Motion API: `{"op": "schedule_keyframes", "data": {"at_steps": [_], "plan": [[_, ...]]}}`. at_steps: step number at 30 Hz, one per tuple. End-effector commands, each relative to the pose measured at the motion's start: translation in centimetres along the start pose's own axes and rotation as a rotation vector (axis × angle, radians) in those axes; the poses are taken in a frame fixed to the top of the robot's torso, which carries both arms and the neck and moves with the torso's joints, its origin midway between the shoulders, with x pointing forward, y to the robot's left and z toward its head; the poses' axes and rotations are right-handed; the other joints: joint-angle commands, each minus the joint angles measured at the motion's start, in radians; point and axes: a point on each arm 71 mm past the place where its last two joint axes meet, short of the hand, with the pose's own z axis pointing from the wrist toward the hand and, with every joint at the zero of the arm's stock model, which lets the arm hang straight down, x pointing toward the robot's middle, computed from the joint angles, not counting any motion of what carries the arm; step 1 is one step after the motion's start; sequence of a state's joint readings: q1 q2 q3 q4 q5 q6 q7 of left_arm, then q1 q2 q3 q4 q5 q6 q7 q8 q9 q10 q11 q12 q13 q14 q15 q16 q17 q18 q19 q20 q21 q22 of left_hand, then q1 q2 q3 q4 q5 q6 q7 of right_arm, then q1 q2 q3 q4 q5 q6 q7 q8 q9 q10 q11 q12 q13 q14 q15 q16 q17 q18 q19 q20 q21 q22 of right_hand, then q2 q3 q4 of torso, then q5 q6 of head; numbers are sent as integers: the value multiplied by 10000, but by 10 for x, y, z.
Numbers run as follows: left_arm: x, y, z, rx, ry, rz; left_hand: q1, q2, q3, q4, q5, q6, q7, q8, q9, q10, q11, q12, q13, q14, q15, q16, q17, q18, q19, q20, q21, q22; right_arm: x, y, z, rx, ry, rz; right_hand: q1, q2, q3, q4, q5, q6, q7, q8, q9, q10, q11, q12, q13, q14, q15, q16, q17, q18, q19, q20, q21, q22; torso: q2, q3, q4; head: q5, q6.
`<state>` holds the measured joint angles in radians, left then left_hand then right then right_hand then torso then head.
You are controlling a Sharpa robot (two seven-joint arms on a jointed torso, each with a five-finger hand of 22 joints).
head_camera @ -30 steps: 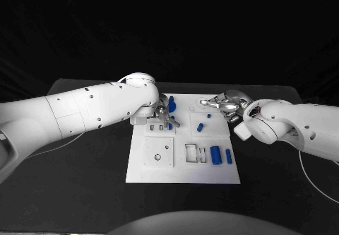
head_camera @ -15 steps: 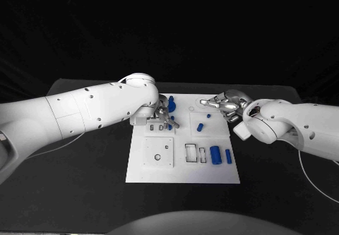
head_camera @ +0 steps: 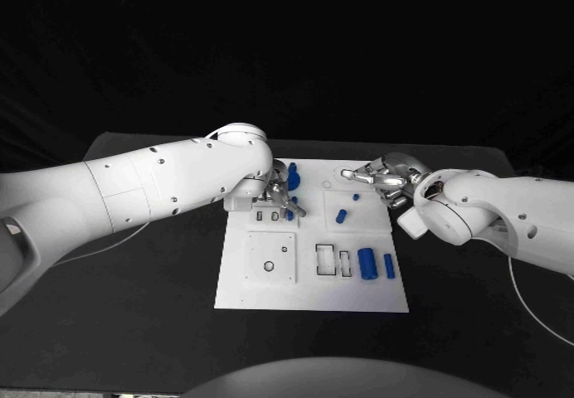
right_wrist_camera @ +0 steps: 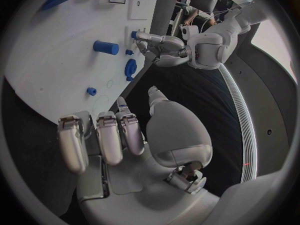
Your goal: Assemble the parts on the task board
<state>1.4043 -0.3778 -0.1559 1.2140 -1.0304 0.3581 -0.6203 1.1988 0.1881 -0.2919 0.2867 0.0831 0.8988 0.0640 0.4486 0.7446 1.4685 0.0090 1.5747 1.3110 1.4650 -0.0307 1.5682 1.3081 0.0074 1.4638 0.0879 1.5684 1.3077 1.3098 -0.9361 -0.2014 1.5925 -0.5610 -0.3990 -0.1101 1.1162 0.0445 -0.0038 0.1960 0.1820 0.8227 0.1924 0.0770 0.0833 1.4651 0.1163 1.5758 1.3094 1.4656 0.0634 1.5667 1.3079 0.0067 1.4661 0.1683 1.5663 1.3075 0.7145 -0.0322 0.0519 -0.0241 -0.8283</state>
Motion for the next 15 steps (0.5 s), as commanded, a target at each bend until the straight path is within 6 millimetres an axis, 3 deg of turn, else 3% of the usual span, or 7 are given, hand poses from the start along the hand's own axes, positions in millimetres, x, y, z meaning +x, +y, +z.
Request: {"op": "schedule_keyframes", "data": {"at_steps": [1, 5, 9, 15], "plan": [[1, 0, 0, 60, 149, -77, 88, -33, 46, 28, 30, 82, -15, -65, 12, 1023, -72, -39, 2598, 1058, -79, 26, 2627, -74, 1070, -18, 24, 2631, 1, 0, 0, 0, 61, -87, 11, 65, -64, -10, 34, 36, 34, 52, 9, 1057, 87, -50, 2614, 1052, 50, 41, 2629, -67, 1047, 54, 45, 2633, -1, -2, 7, -35, -12], [1, -1, 0, 71, 180, -96, 93, 16, 50, 40, 88, 113, -25, -66, 31, 1023, -79, -39, 2598, 1058, -87, 26, 2627, -74, 1070, -26, 24, 2631, 1, 0, 0, 16, 48, -88, 25, 72, -64, -16, 37, 40, 38, 55, 11, 1057, 91, -50, 2614, 1052, 54, 41, 2629, -67, 1047, 57, 45, 2633, 3, -10, -2, -51, -28], [2, -1, 0, 98, 256, -143, 248, 199, 122, 34, 413, 124, -49, -119, 75, 1023, -104, -39, 2598, 1058, -111, 26, 2627, -74, 1070, -52, 24, 2631, 1, 0, 0, 22, 51, -87, 25, 72, -64, -16, 37, 40, 38, 55, 11, 1057, 91, -50, 2614, 1052, 54, 41, 2629, -67, 1047, 57, 45, 2633, -2, 3, -12, -36, -47], [2, -1, 0, 105, 353, -212, 544, 225, 166, 25, 764, 137, -72, -179, 122, 1023, -125, -39, 2598, 1058, -135, 26, 2627, -74, 1070, -77, 24, 2631, 1, -1, 0, 39, 38, -85, 38, 80, -63, -21, 43, 43, 43, 59, 13, 1057, 96, -50, 2614, 1052, 57, 41, 2629, -67, 1047, 60, 45, 2633, -4, 5, 13, -61, -49]]}}
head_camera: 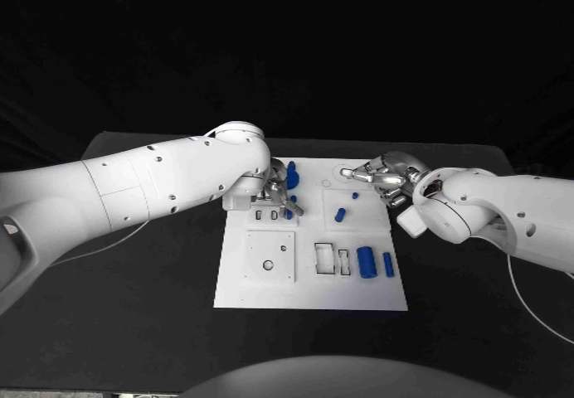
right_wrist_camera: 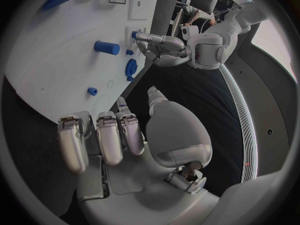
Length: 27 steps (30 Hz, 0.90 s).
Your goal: Assemble the parts on the task board
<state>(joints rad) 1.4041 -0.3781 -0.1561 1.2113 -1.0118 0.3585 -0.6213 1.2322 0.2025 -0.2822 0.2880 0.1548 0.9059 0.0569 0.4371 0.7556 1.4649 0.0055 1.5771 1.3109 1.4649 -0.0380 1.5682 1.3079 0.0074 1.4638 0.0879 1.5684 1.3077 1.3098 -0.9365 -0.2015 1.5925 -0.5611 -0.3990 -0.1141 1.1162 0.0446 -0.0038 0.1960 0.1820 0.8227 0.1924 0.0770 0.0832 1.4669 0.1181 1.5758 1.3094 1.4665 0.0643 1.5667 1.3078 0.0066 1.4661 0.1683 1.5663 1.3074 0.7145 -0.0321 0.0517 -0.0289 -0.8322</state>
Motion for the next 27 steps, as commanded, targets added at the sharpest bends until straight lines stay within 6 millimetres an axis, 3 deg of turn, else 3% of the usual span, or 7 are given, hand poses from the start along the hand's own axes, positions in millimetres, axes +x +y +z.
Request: {"op": "schedule_keyframes", "data": {"at_steps": [1, 14, 27], "plan": [[2, -1, 0, 69, 268, -75, 237, 80, 69, 14, 68, 97, -8, -53, 28, 1059, -94, -63, 2599, 1059, -66, 26, 2629, -74, 1070, -79, 24, 2631, 1, 0, 0, 2, 37, -85, 38, 79, -63, -21, 43, 44, 44, 59, 14, 1039, 77, -50, 2614, 1043, 48, 41, 2630, -66, 1047, 60, 45, 2634, -3, 6, 21, -13, -9], [2, 2, 0, -15, 278, -176, 571, 109, 130, 3, 135, 196, -67, -32, 159, 1059, -145, -63, 2599, 1059, -108, 26, 2629, -74, 1070, -111, 24, 2631, 0, -1, 0, 52, 26, -87, 38, 79, -63, -21, 43, 44, 44, 59, 14, 1039, 77, -50, 2614, 1043, 48, 41, 2630, -66, 1047, 60, 45, 2634, 0, 1, 2, 11, -11], [1, 3, 0, -57, 160, -226, 845, 328, 289, 16, 146, 198, -93, -84, 235, 1059, -171, -63, 2599, 1059, -136, 26, 2629, -74, 1070, -142, 24, 2631, 0, -1, 0, 30, 13, -86, 57, 89, -62, -28, 50, 48, 51, 63, 16, 1039, 84, -50, 2614, 1043, 54, 41, 2630, -66, 1047, 65, 45, 2634, -4, -3, 9, -2, -23]]}}
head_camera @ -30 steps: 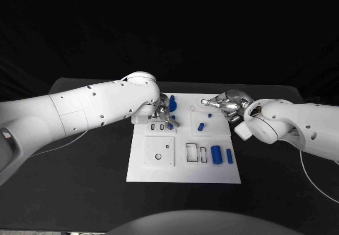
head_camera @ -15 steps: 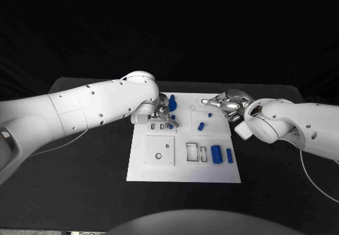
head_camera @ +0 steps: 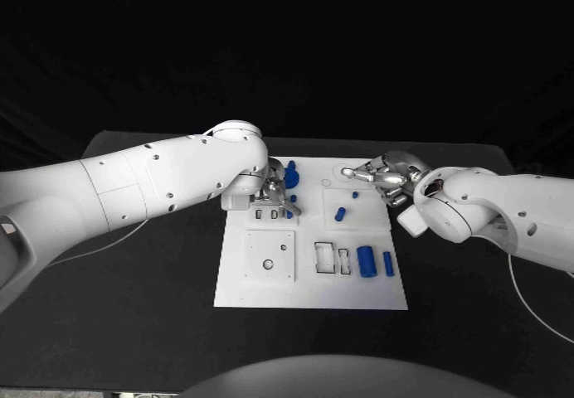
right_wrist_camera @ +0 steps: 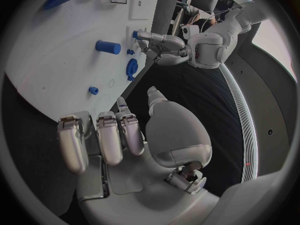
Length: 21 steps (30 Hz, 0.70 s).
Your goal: Assemble the parts on the task board
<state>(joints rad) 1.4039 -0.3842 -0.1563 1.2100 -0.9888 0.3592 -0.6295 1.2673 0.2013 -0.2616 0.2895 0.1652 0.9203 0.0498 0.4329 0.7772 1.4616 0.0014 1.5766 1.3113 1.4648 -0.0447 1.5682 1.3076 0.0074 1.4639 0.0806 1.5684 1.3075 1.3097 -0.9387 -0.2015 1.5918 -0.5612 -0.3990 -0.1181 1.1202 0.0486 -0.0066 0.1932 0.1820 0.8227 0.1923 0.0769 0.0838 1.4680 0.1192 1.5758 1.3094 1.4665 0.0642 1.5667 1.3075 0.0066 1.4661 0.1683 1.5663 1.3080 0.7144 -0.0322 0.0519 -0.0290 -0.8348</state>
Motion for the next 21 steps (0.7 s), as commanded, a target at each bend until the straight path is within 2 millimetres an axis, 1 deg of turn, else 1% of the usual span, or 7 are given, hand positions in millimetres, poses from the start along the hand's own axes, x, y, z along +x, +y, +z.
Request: {"op": "schedule_keyframes", "data": {"at_steps": [1, 3, 7, 10, 15, 21], "plan": [[0, -1, 0, 1, 35, -11, 543, 354, 105, -2, 42, 48, -26, -51, 28, 1092, -133, -58, 2595, 1060, -73, 26, 2632, -74, 1069, -72, 24, 2633, 1, 0, 0, -25, 31, -86, 16, 48, -34, 0, 50, 48, 51, 64, 10, 1028, 73, -50, 2614, 1043, 54, 41, 2633, -66, 1047, 66, 45, 2628, -5, -3, 7, -10, -12], [1, -1, 0, 6, 37, -30, 603, 375, 135, -2, 44, 44, -29, -64, 40, 1092, -136, -58, 2595, 1060, -77, 26, 2632, -74, 1069, -77, 24, 2633, 1, 0, 0, -20, 28, -86, 16, 48, -34, 0, 50, 48, 51, 64, 10, 1028, 73, -50, 2614, 1043, 54, 41, 2633, -66, 1047, 66, 45, 2628, 1, -1, 5, -12, -11], [1, -1, 0, 27, 32, -66, 788, 472, 257, 3, 53, 37, -38, -102, 78, 1092, -146, -58, 2595, 1060, -89, 26, 2632, -74, 1069, -91, 24, 2633, 1, 0, 0, -10, 24, -87, 16, 48, -34, 0, 50, 48, 51, 64, 10, 1028, 73, -50, 2614, 1043, 54, 41, 2633, -66, 1047, 66, 45, 2628, 3, -11, 5, -22, -3], [1, -1, 0, 47, 20, -89, 1006, 535, 398, 0, 62, 24, -46, -144, 115, 1092, -154, -58, 2595, 1060, -100, 26, 2632, -74, 1069, -104, 24, 2633, 1, 0, 0, -2, 18, -88, 16, 48, -34, 0, 50, 48, 51, 64, 10, 1028, 73, -50, 2614, 1043, 54, 41, 2633, -66, 1047, 66, 45, 2628, 1, -2, 0, -20, -8], [1, -2, 0, 79, 5, -103, 1185, 533, 495, -4, 64, 7, -49, -178, 145, 1092, -156, -58, 2595, 1060, -107, 26, 2632, -74, 1069, -112, 24, 2633, 0, -1, 0, 11, 4, -90, 22, 55, -41, 0, 53, 53, 56, 68, 12, 1028, 78, -50, 2614, 1043, 60, 41, 2633, -66, 1047, 71, 45, 2628, 5, -2, -2, -23, -23], [0, -4, 0, 160, -37, -144, 1210, 533, 510, -3, 65, 5, -49, -183, 150, 1092, -155, -58, 2595, 1060, -107, 26, 2632, -74, 1069, -114, 24, 2633, 0, -1, 0, 24, 0, -98, 22, 57, -44, 2, 53, 53, 58, 69, 13, 1028, 80, -50, 2614, 1043, 62, 41, 2633, -66, 1047, 73, 45, 2628, 0, 2, 0, -30, 0]]}}
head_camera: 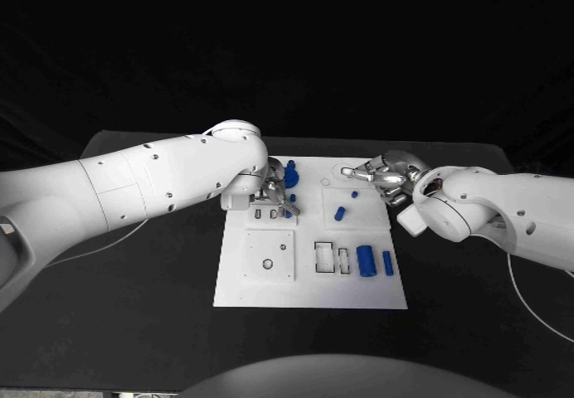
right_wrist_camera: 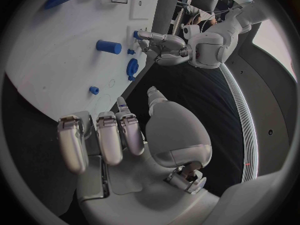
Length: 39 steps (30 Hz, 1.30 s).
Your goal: Assemble the parts on the task board
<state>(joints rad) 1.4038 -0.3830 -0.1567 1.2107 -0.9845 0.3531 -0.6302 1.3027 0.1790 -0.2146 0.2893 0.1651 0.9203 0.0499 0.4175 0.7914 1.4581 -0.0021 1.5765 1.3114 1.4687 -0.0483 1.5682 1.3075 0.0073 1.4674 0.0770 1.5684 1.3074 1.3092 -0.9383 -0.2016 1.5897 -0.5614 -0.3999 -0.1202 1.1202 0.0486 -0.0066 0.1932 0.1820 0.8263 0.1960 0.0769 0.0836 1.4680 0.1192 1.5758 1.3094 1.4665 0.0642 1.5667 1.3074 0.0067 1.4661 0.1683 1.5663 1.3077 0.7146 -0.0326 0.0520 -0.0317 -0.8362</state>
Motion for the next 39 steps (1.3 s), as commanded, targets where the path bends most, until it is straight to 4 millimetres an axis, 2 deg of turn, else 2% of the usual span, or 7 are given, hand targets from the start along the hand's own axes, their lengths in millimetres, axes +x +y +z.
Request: {"op": "schedule_keyframes", "data": {"at_steps": [1, 17, 23, 25, 27, 32, 39], "plan": [[0, -3, 0, 155, -26, -97, 879, 754, 53, -1, 65, 4, -49, -34, 13, 1127, -119, -57, 2594, 1021, -71, 26, 2633, -73, 1034, -79, 24, 2634, 1, 0, 0, -7, 21, -98, 22, 58, -44, 2, 54, 17, 22, 70, 16, 1028, 80, -50, 2614, 1043, 62, 41, 2634, -67, 1047, 73, 45, 2631, -7, 7, -5, 1, 12], [0, -6, 0, 241, -101, -105, 1245, 735, 306, 1, 122, -5, -52, -95, 83, 1127, -121, -57, 2594, 1021, -80, 26, 2633, -73, 1034, -90, 24, 2634, 0, -1, 0, 65, 6, -122, 24, 63, -48, 4, 56, 18, 25, 71, 17, 1028, 84, -50, 2614, 1043, 65, 41, 2634, -67, 1047, 76, 45, 2631, -4, 5, 6, -38, 15], [0, -7, 0, 277, -128, -112, 1752, 697, 792, -36, 197, 50, -81, -144, 171, 1127, -145, -57, 2594, 1021, -109, 26, 2633, -73, 1034, -89, 24, 2634, 0, -2, 1, 79, 11, -124, 23, 67, -53, 8, 55, 18, 27, 72, 17, 1028, 86, -50, 2614, 1043, 68, 41, 2634, -67, 1047, 78, 45, 2631, -11, 5, 5, -43, 28], [0, -7, 0, 298, -143, -114, 2032, 583, 1024, -85, 354, 39, -85, -174, 201, 1127, -152, -57, 2594, 1021, -126, 26, 2633, -73, 1034, -66, 24, 2634, 0, -2, 1, 84, 9, -124, 22, 67, -54, 9, 55, 18, 27, 72, 17, 1028, 86, -50, 2614, 1043, 68, 41, 2634, -67, 1047, 79, 45, 2631, -9, 6, 2, -43, 30], [-1, -7, 0, 325, -176, -122, 2275, 380, 1261, -90, 818, 28, -70, -209, 235, 1127, -139, -57, 2594, 1021, -130, 26, 2633, -73, 1034, -40, 24, 2634, -1, -2, 0, 93, 10, -125, 22, 67, -54, 9, 55, 18, 27, 72, 17, 1028, 86, -50, 2614, 1043, 68, 41, 2634, -67, 1047, 79, 45, 2631, -3, 5, 1, -45, 38], [-1, -7, 0, 398, -291, -129, 2534, 22, 1911, 15, 1550, 95, -34, -274, 314, 1127, -110, -57, 2594, 1021, -102, 26, 2633, -73, 1034, 55, 24, 2634, -1, -3, 0, 124, 15, -128, 22, 67, -54, 9, 55, 18, 27, 72, 17, 1028, 86, -50, 2614, 1043, 68, 41, 2634, -67, 1047, 79, 45, 2631, -3, 3, 0, -44, 46], [-2, -6, 0, 446, -415, -179, 2486, -187, 2396, 22, 1630, 172, -13, -322, 367, 1127, -103, -57, 2594, 1021, -80, 26, 2633, -73, 1034, 127, 24, 2634, -2, -4, 0, 162, 16, -135, 22, 67, -54, 9, 55, 18, 27, 72, 17, 1028, 86, -50, 2614, 1043, 68, 41, 2634, -67, 1047, 79, 45, 2631, -1, 5, 3, -47, 34]]}}
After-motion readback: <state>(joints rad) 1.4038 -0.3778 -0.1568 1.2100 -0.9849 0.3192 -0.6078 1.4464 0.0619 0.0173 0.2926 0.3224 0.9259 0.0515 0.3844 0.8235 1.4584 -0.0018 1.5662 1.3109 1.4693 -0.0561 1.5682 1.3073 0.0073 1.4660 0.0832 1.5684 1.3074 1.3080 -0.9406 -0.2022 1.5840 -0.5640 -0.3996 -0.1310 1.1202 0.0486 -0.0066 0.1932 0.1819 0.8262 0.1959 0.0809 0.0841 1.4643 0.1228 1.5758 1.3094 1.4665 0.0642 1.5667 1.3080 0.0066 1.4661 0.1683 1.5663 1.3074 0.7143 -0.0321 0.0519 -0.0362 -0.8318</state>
